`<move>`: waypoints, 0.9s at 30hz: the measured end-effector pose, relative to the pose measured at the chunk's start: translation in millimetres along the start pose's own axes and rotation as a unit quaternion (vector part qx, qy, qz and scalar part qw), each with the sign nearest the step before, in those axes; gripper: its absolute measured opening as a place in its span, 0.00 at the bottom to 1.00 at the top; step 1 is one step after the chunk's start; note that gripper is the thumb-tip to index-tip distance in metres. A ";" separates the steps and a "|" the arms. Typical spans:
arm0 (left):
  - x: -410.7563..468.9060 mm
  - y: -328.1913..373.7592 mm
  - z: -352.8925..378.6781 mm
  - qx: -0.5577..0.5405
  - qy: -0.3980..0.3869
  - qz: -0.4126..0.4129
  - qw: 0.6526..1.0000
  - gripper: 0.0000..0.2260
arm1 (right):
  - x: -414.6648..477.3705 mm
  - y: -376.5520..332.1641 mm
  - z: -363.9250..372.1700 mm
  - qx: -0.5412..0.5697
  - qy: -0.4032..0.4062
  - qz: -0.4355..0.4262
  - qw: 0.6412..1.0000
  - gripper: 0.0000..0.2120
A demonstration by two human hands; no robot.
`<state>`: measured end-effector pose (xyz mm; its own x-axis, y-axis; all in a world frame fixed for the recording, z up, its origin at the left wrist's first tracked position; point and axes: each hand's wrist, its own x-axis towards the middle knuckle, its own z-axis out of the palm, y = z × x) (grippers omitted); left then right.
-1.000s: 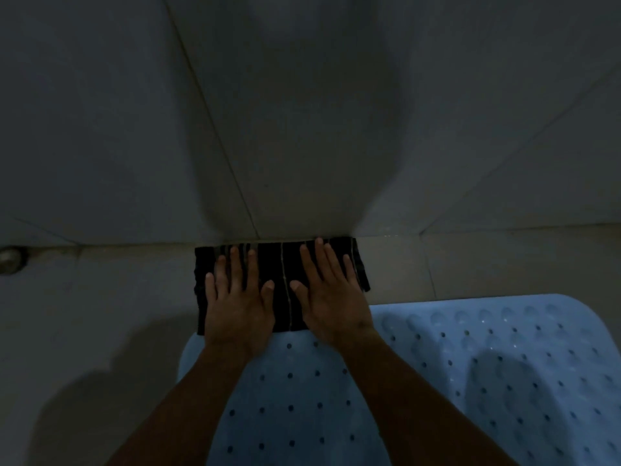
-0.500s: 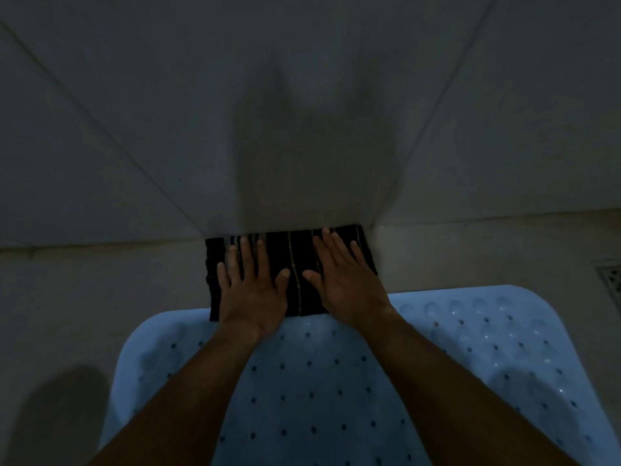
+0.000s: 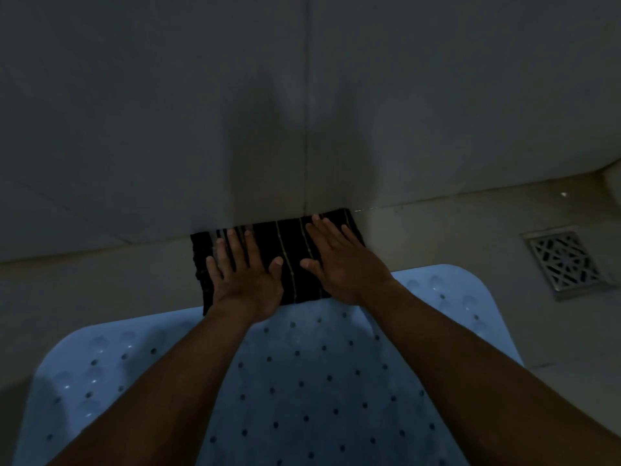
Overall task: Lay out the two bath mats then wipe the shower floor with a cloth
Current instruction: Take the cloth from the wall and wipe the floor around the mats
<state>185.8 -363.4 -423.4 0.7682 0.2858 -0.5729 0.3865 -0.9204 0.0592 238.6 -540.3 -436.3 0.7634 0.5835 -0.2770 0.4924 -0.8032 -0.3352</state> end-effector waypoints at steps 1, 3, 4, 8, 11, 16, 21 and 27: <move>-0.5 6.7 0.2 0.000 -0.003 0.004 1.000 0.33 | -2.8 5.9 -1.2 0.000 0.001 0.005 1.000 0.32; -1.7 22.3 0.9 -0.002 -0.008 0.013 1.000 0.33 | -11.1 18.4 -4.1 0.001 0.010 0.019 1.000 0.32; -2.1 30.8 1.5 -0.005 -0.010 0.017 1.000 0.33 | -15.9 25.2 -5.2 0.000 0.016 0.025 1.000 0.32; -5.6 69.1 3.9 -0.012 -0.017 0.025 0.999 0.33 | -31.6 55.4 -14.1 -0.008 0.015 0.044 0.999 0.32; -6.4 98.1 4.8 -0.015 -0.022 0.016 1.000 0.33 | -37.8 79.4 -24.8 0.001 0.006 0.053 0.999 0.31; -6.3 131.2 5.5 -0.020 -0.032 -0.001 0.999 0.34 | -44.0 109.9 -36.2 0.046 0.010 0.054 0.997 0.30; -8.7 170.1 9.6 -0.019 -0.036 0.008 0.999 0.34 | -58.8 141.5 -43.7 0.053 0.005 0.084 0.995 0.31; -7.8 217.6 14.8 -0.020 -0.039 0.002 0.999 0.34 | -71.4 182.1 -49.9 0.069 0.013 0.107 0.992 0.31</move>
<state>256.3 -569.9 -418.1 0.7289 0.2585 -0.6340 0.4048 -0.9095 0.0945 294.6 -734.3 -432.6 0.8553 0.3974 -0.3326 0.2579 -0.8831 -0.3920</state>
